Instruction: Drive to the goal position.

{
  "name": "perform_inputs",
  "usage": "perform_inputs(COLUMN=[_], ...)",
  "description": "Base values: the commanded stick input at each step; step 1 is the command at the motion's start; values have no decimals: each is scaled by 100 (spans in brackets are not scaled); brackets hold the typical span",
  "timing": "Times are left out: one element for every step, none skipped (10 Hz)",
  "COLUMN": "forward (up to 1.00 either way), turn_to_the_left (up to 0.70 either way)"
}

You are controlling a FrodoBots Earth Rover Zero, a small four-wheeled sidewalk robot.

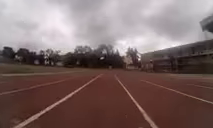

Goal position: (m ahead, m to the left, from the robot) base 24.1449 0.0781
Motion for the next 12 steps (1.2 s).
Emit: perform_inputs(forward=[70, 70, 70, 70, 70, 70, 70, 70, 70, 70, 70, 70], turn_to_the_left=[0, 0, 0, 0, 0, 0, 0, 0, 0, 0, 0, 0])
